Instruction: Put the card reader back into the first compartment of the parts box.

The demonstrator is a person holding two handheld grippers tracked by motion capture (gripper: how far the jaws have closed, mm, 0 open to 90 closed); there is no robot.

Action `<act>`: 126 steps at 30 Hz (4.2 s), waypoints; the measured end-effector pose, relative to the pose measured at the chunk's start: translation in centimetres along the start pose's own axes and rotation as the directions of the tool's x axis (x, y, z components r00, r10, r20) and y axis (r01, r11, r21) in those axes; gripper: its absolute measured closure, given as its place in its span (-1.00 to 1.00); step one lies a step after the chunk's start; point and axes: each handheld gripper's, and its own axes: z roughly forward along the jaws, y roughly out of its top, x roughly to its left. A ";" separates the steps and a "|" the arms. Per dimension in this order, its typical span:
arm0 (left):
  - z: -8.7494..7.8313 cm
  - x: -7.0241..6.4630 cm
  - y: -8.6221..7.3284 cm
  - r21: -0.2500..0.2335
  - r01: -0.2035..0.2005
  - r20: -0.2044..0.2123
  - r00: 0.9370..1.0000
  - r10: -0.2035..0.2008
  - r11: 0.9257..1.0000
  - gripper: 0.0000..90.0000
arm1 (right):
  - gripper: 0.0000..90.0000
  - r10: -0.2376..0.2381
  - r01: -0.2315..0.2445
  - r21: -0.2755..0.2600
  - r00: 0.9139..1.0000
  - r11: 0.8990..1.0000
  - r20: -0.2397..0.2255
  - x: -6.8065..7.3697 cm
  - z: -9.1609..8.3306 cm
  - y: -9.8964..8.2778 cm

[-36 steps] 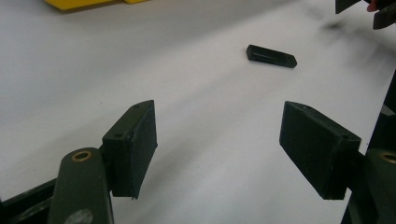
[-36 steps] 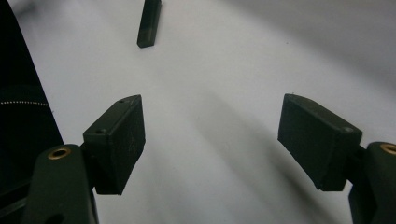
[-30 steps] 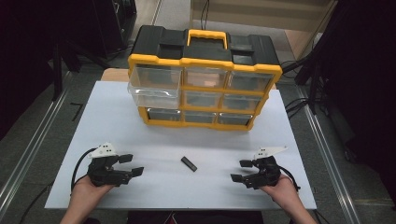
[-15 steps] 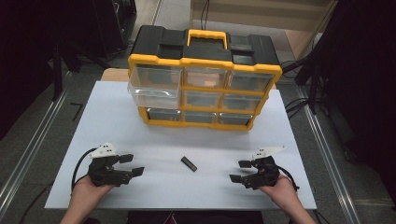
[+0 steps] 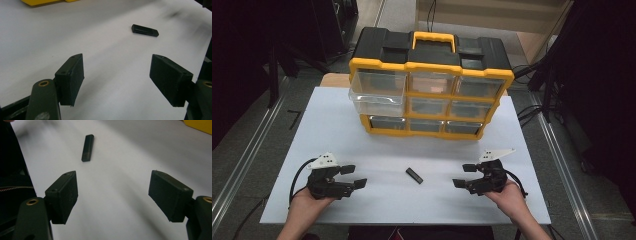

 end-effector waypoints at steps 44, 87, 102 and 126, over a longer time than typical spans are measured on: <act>0.2 0.2 -0.4 0.003 -0.004 -0.016 1.000 0.004 1.000 -0.36 | -0.51 -0.060 0.061 0.020 0.998 0.998 -0.023 2.5 6.6 5.9; 0.1 0.1 -0.4 0.003 -0.006 -0.006 1.000 0.006 1.000 -0.36 | -0.30 -0.114 0.113 0.127 0.993 0.985 0.000 4.8 12.0 6.4; 0.1 0.2 -0.4 0.005 -0.007 -0.007 1.000 0.007 1.000 -0.36 | 0.55 -0.123 0.110 0.166 0.990 0.980 0.070 5.4 12.5 5.4; 0.1 0.1 -0.4 0.006 -0.004 -0.006 1.000 0.004 1.000 -0.36 | 0.58 -0.084 0.087 0.167 0.996 0.982 -0.027 3.7 11.0 6.6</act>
